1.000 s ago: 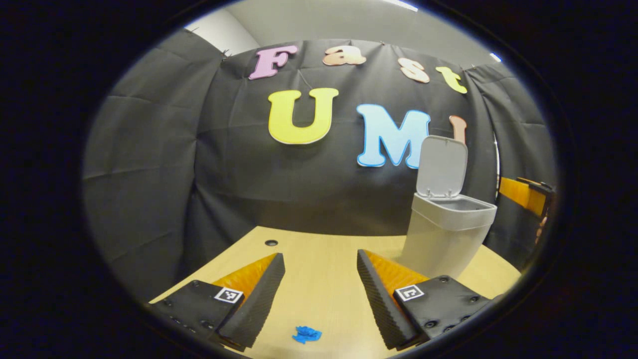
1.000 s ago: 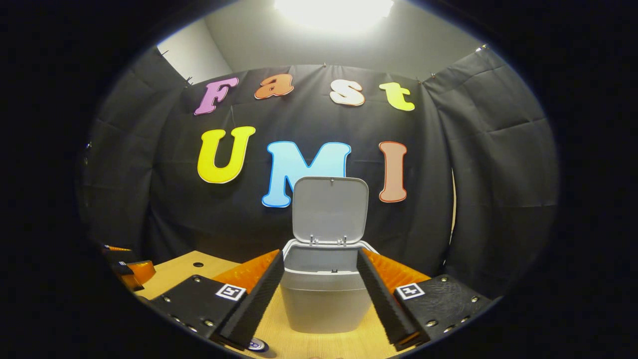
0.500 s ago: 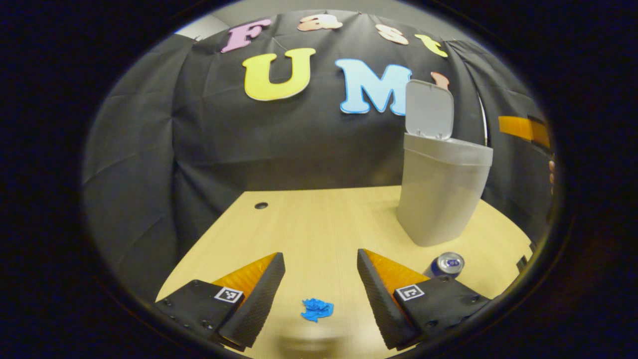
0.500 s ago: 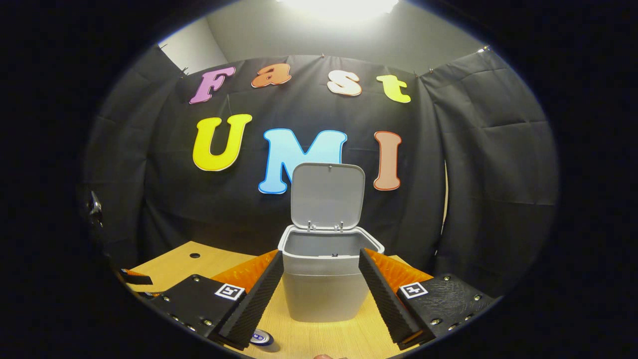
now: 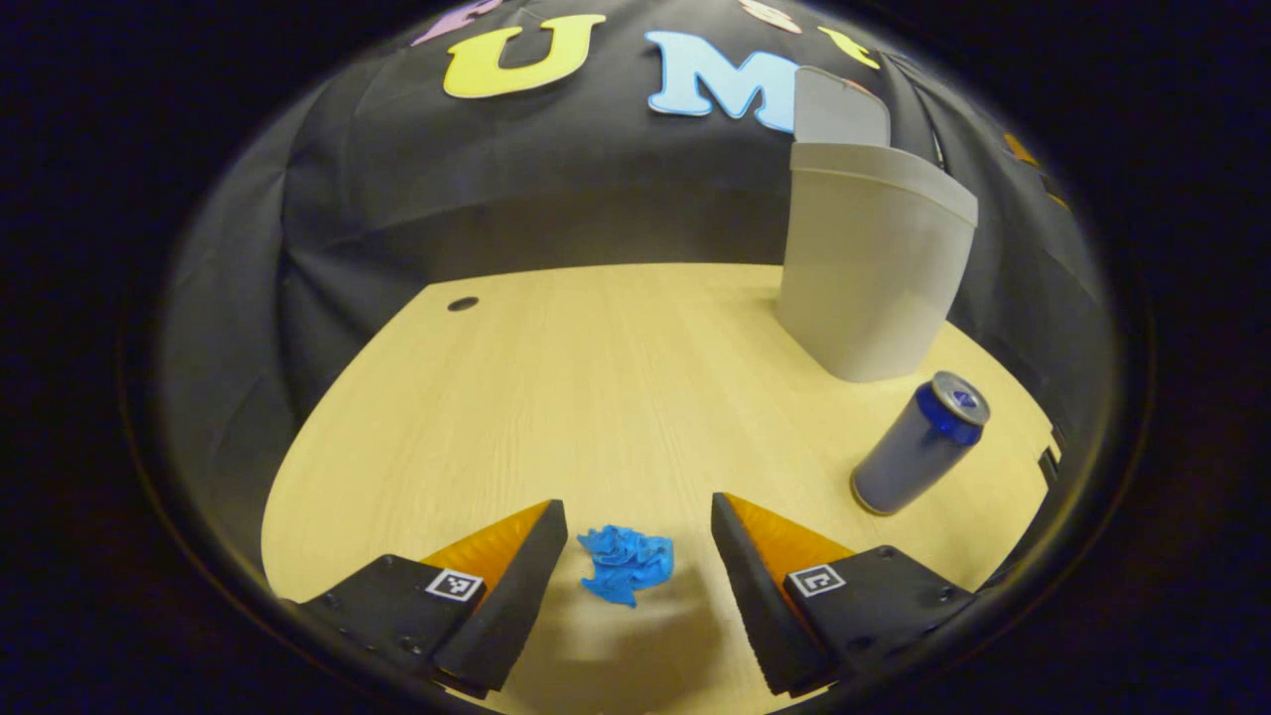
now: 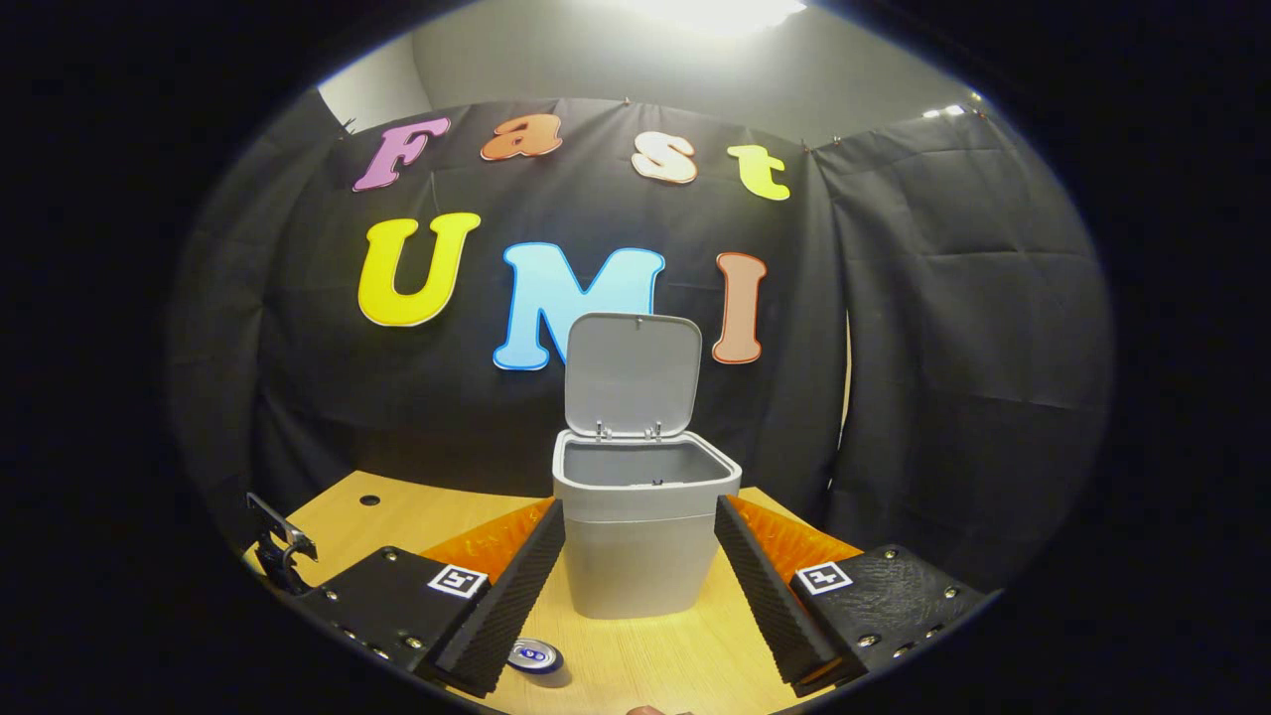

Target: Press the lid of the desktop garbage bin to open it, pick up the crumpled paper on the desktop and throw it into the bin, then pick up the pop can on the desktop and drop it into the bin, and finally close the garbage bin lid.

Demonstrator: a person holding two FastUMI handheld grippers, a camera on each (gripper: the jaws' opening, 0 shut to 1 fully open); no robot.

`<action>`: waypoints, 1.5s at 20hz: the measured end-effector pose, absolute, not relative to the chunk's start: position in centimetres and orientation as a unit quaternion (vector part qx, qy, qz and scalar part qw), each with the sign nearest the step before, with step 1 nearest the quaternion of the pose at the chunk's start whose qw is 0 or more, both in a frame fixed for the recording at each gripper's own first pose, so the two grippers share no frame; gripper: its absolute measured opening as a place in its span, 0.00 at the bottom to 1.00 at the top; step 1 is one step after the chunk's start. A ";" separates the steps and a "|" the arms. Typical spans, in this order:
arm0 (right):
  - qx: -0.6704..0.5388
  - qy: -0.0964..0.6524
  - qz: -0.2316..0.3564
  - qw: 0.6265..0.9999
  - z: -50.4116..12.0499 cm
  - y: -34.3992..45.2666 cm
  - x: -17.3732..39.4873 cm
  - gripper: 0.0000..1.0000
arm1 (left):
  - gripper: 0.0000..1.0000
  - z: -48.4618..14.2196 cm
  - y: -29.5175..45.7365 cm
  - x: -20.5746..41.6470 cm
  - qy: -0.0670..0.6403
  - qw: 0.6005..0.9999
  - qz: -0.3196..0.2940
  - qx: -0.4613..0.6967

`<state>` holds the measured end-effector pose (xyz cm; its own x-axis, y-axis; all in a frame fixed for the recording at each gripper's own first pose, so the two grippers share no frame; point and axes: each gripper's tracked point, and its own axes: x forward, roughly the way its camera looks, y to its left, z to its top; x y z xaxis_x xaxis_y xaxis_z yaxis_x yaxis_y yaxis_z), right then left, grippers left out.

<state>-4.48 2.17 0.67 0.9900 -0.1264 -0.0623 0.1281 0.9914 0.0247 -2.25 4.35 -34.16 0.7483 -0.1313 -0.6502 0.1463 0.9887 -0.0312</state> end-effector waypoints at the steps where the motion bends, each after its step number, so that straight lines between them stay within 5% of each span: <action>1: 0.012 0.026 -0.064 0.998 1.0 2.1 -4.7 0.97 | 0.96 -35.0 4.4 -2.3 0.354 0.932 -0.075 0.012; 8: 0.012 0.000 -0.046 0.999 2.0 0.1 -5.0 0.94 | 0.90 -37.0 3.8 -2.5 0.374 0.925 -0.058 0.029; 17: 0.019 -0.004 -0.017 1.000 0.6 -4.2 -6.8 0.97 | 0.25 -36.9 2.8 -2.2 0.346 0.936 -0.032 0.060; 21: 0.014 -0.005 0.011 1.000 -0.2 -6.0 -7.4 0.97 | 0.27 -36.7 2.6 -2.2 0.337 0.937 -0.034 0.089; 25: 0.025 -0.002 0.043 0.999 -0.8 -7.0 -7.9 0.97 | 0.17 -36.4 2.8 -1.9 0.349 0.933 -0.012 0.086; 30: 0.022 -0.021 0.009 0.999 0.2 -9.2 -8.4 0.97 | 0.17 -32.4 0.8 -0.8 0.324 0.944 -0.016 0.063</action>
